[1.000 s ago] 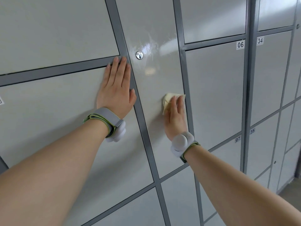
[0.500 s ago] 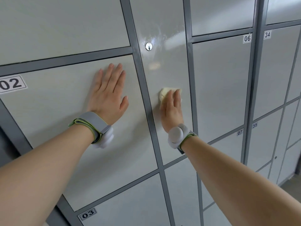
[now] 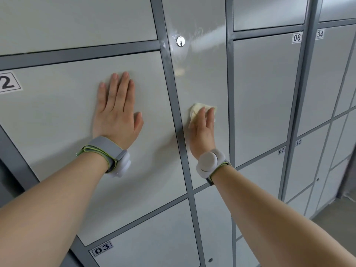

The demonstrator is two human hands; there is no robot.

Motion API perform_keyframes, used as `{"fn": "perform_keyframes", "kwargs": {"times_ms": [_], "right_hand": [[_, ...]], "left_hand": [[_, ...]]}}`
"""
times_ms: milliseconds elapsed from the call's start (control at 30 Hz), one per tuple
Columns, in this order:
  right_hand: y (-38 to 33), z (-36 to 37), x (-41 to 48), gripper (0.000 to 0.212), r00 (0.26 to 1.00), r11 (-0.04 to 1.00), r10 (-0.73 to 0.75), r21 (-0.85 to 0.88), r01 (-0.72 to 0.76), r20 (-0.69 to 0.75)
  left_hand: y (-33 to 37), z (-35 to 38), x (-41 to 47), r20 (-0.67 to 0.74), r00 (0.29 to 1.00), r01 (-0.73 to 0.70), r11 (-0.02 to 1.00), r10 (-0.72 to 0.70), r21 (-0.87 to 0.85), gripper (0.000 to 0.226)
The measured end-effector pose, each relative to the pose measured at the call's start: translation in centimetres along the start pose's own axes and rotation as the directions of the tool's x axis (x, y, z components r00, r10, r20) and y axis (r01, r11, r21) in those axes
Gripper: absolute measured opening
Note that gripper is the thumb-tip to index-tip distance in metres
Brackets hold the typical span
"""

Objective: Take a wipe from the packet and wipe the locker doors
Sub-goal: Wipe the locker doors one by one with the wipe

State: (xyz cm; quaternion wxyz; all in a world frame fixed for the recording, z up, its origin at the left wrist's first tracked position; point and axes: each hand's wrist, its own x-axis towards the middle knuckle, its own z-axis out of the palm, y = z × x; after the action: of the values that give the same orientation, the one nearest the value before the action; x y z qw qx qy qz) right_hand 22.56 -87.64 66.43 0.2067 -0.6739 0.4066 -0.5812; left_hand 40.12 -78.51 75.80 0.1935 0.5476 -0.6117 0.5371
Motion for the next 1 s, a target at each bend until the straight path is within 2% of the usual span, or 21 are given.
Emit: {"fn": "perform_keyframes", "kwargs": {"times_ms": [133, 367, 467, 600, 733, 867, 1000], "right_hand": [[-2.1, -0.6, 2.0, 0.054, 0.988, 0.988, -0.152, 0.037, 0.153, -0.011], [2.4, 1.2, -2.1, 0.056, 0.997, 0.998, -0.058, 0.023, 0.059, -0.054], [1.6, 1.3, -1.8, 0.055, 0.998, 0.997, 0.008, 0.071, -0.004, -0.067], [-2.1, 1.4, 0.3, 0.053, 0.992, 0.987, -0.094, 0.119, 0.103, -0.082], [-1.2, 2.7, -1.1, 0.056, 0.98, 0.985, -0.159, 0.052, 0.166, -0.116], [1.5, 3.5, -3.9, 0.06, 0.994, 0.997, -0.047, 0.05, 0.053, -0.1], [0.0, 2.9, -2.9, 0.061, 0.996, 0.995, 0.016, 0.099, -0.007, -0.089]], "left_hand": [[0.1, 0.3, -0.1, -0.026, 1.0, 0.005, 1.0, -0.005, 0.006, 0.065], [0.1, 0.4, 0.0, -0.036, 0.999, 0.009, 1.0, -0.009, 0.017, 0.066], [0.1, 0.4, -0.1, -0.037, 0.999, 0.011, 1.0, -0.01, 0.023, 0.065], [0.1, 0.5, -0.1, -0.046, 0.999, 0.008, 1.0, -0.007, 0.021, 0.065], [0.1, 0.5, -0.2, -0.053, 0.999, 0.014, 1.0, -0.013, 0.018, 0.065], [0.1, 0.5, -0.1, -0.062, 0.998, 0.013, 1.0, -0.011, 0.026, 0.064], [0.1, 0.5, -0.2, -0.059, 0.998, 0.011, 0.999, -0.009, 0.032, 0.064]]}}
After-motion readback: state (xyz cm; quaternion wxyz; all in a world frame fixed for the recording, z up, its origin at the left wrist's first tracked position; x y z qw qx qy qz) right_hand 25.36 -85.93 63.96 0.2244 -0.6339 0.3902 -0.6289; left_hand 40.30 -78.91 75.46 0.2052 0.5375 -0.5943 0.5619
